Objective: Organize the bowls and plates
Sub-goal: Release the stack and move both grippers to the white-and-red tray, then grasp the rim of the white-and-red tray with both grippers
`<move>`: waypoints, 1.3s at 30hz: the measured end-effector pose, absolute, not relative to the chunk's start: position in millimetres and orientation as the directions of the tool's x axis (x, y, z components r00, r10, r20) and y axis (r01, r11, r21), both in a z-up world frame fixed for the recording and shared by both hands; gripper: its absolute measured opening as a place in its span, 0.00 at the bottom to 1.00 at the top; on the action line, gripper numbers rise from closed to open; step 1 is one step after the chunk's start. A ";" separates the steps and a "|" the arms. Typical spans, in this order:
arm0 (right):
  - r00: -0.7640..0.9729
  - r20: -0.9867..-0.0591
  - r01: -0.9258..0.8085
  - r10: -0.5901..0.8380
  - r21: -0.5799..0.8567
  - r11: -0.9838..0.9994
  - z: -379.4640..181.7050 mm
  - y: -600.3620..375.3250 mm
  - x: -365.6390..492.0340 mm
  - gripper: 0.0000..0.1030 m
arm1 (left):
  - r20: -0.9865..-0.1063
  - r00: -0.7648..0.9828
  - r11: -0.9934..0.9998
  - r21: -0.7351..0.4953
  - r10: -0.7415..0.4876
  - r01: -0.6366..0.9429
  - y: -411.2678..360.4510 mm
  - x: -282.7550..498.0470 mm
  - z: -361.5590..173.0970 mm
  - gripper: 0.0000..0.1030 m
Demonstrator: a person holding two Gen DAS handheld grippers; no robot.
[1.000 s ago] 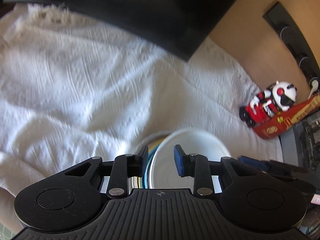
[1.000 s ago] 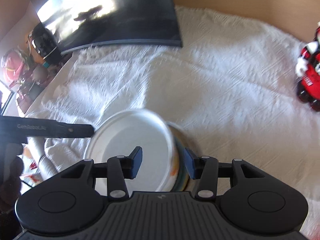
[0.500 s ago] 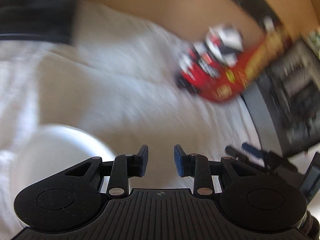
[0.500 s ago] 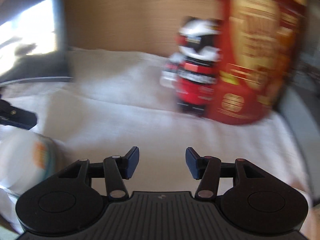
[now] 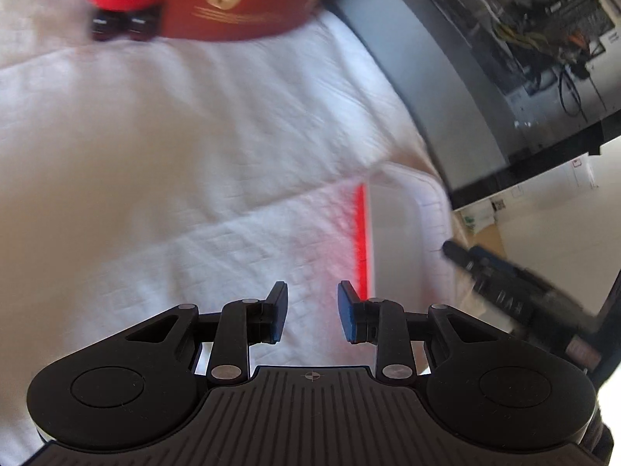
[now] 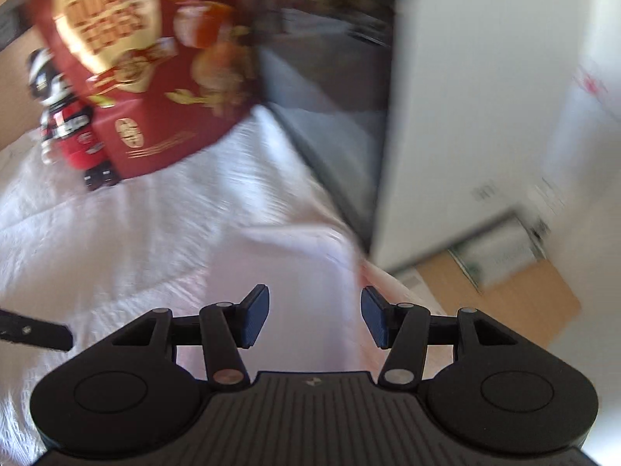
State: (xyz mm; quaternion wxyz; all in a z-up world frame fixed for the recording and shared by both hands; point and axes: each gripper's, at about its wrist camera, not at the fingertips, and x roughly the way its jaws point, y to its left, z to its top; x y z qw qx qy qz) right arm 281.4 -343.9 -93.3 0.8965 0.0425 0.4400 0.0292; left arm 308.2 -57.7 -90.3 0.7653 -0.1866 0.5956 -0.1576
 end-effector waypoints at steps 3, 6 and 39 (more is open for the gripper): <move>0.576 -0.808 -0.002 0.125 0.152 0.988 -109.1 -354.0 278.1 0.51 | -0.848 0.212 0.871 -0.491 -0.486 0.032 -85.3 322.3 -103.1 0.31; 0.564 -0.813 0.010 0.145 0.183 0.983 -117.3 -353.5 278.2 0.51 | -0.840 0.217 0.865 -0.499 -0.497 0.052 -105.3 333.2 -113.3 0.31; 0.181 -0.847 -0.636 0.500 0.287 0.716 -126.5 -114.4 255.4 0.35 | -0.919 0.361 0.858 -0.311 -0.160 -0.409 80.8 188.4 -113.7 0.28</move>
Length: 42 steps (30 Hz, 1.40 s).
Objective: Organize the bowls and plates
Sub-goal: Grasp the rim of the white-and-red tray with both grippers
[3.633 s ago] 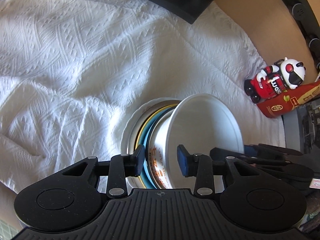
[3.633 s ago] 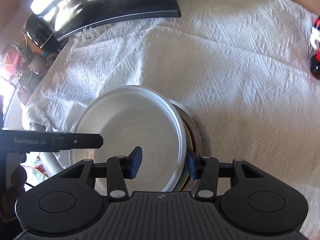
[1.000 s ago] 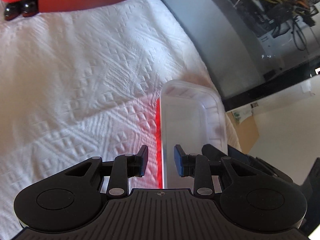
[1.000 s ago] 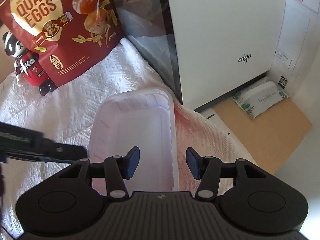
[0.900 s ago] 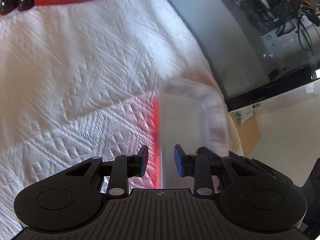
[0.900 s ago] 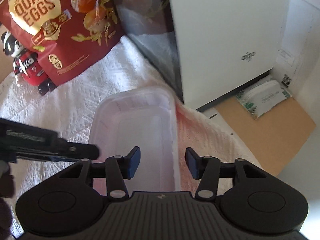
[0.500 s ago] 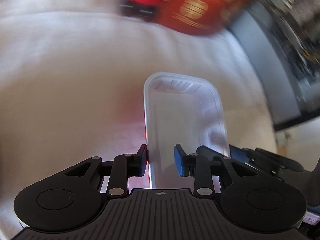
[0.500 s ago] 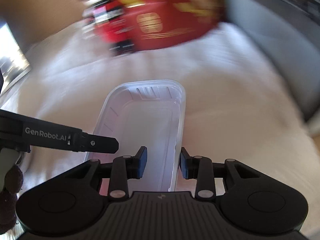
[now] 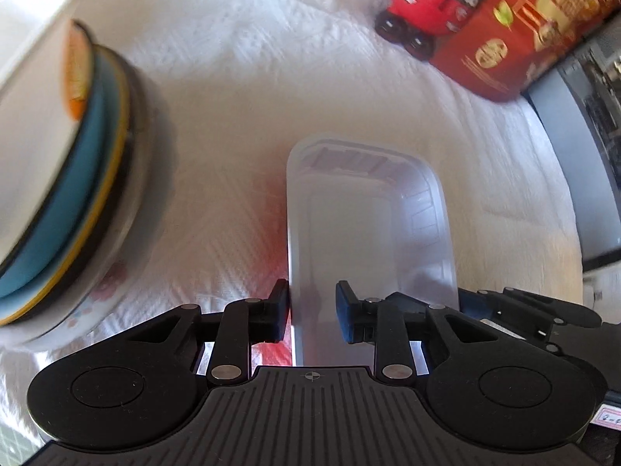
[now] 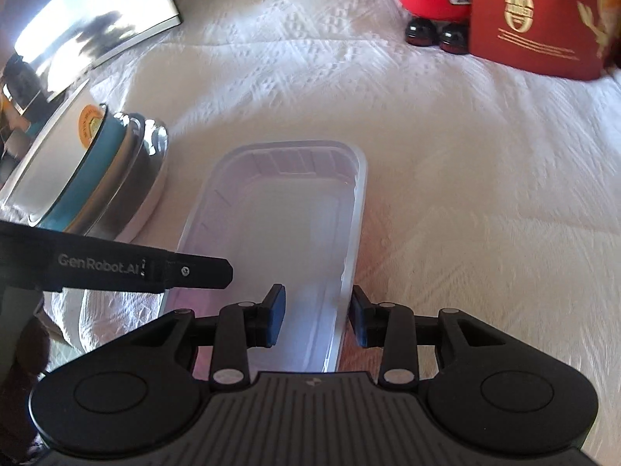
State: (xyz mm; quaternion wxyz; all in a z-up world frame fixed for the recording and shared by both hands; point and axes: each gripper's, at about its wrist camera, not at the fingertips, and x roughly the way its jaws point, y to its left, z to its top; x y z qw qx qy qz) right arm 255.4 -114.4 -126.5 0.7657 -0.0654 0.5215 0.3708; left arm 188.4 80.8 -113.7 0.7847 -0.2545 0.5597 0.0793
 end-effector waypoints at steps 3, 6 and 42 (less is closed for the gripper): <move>0.195 -0.848 -0.577 0.493 0.307 0.757 -130.6 -126.0 254.3 0.35 | -0.923 0.337 0.895 -0.299 -0.184 -0.330 71.5 194.9 -116.2 0.29; 0.218 -0.853 -0.535 0.474 0.301 0.789 -129.7 -130.3 245.6 0.35 | -0.936 0.312 0.939 -0.243 -0.161 -0.242 60.4 201.4 -114.2 0.29; 0.272 -0.852 -0.450 0.447 0.298 0.842 -127.8 -108.6 244.9 0.35 | -0.896 0.343 0.870 -0.390 -0.283 -0.300 105.4 194.1 -107.3 0.27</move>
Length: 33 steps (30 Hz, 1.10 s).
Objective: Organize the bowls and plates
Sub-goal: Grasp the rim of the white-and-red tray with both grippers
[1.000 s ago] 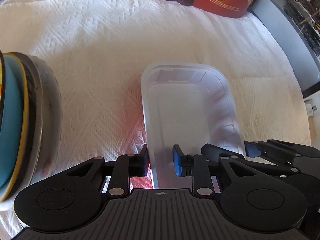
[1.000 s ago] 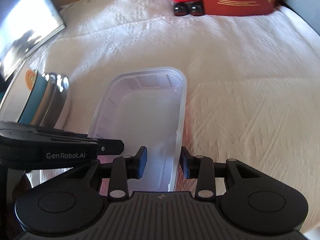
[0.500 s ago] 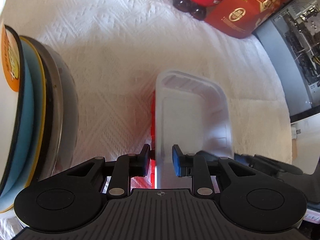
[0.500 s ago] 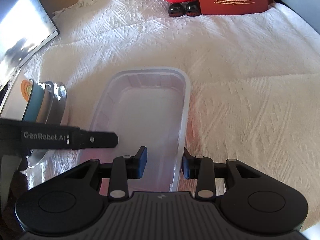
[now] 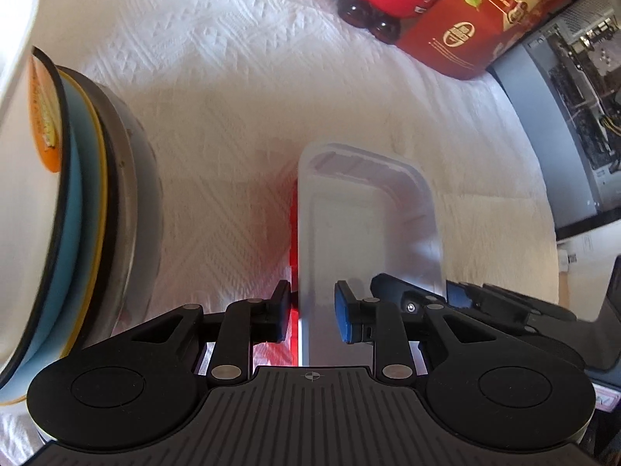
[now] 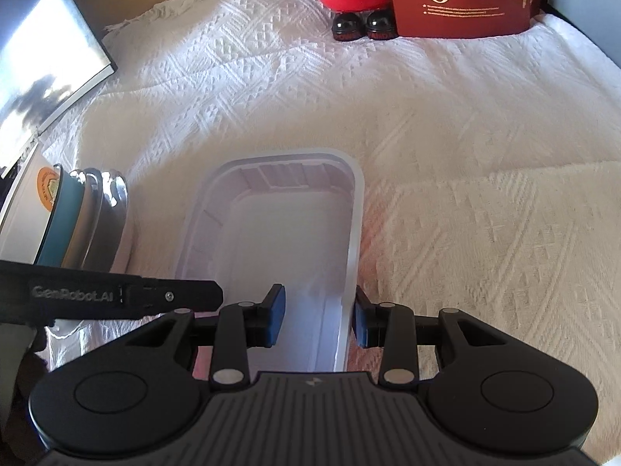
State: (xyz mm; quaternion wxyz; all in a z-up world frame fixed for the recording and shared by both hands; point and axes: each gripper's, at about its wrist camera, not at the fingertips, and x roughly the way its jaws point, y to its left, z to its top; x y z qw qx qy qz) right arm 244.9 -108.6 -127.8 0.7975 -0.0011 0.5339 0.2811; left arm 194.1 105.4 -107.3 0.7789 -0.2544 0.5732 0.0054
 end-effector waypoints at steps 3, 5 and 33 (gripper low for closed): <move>0.262 -0.856 -0.458 0.446 0.296 0.838 -126.7 -107.4 242.3 0.35 | -0.891 0.332 0.857 -0.413 -0.310 -0.308 109.9 189.5 -107.2 0.27; 0.256 -0.858 -0.465 0.445 0.294 0.835 -125.9 -107.6 240.3 0.35 | -0.888 0.331 0.854 -0.421 -0.319 -0.306 111.4 185.8 -107.1 0.27; 0.268 -0.859 -0.435 0.437 0.297 0.850 -124.8 -118.9 240.0 0.35 | -0.915 0.328 0.888 -0.339 -0.234 -0.310 105.7 200.9 -108.1 0.26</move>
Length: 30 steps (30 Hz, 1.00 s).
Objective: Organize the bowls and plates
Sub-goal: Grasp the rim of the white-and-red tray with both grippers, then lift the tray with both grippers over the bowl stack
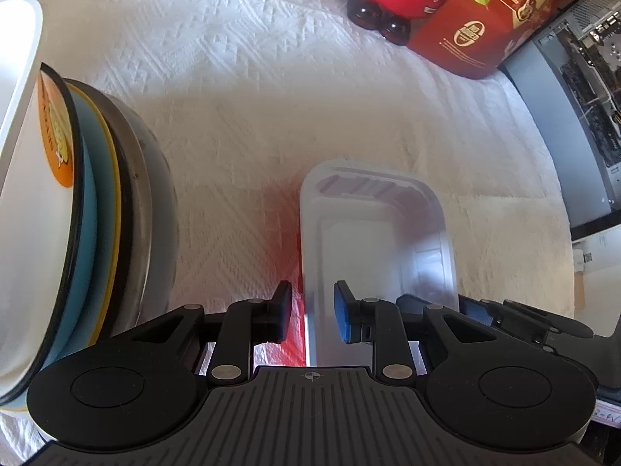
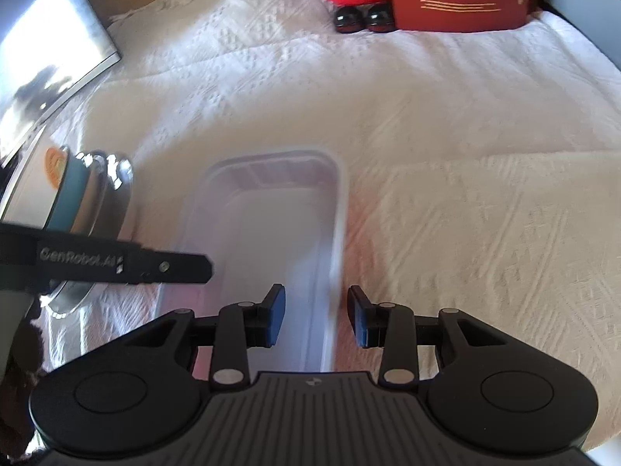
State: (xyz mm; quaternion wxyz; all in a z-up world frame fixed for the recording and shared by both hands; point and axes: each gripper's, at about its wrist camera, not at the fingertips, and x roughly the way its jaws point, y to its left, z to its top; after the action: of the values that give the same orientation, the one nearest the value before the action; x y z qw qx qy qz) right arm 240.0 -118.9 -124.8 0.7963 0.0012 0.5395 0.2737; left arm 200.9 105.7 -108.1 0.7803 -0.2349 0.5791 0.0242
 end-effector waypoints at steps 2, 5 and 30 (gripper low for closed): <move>0.266 -0.855 -0.424 0.446 0.311 0.850 -125.3 -118.9 241.2 0.35 | -0.912 0.328 0.883 -0.349 -0.244 -0.313 106.2 202.3 -109.3 0.26; 0.241 -0.851 -0.423 0.467 0.341 0.840 -126.2 -118.1 239.2 0.34 | -0.910 0.323 0.878 -0.362 -0.260 -0.313 105.3 202.4 -110.9 0.26; 0.294 -0.842 -0.406 0.452 0.318 0.857 -88.9 -118.3 251.6 0.28 | -0.914 0.346 0.919 -0.307 -0.213 -0.246 96.8 222.2 -71.2 0.25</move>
State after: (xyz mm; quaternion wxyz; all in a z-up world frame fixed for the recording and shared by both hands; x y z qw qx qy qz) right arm 251.6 -118.3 -88.9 0.8042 0.0216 0.5307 0.2667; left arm 222.2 96.8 -71.2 0.7953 -0.2005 0.5719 0.0105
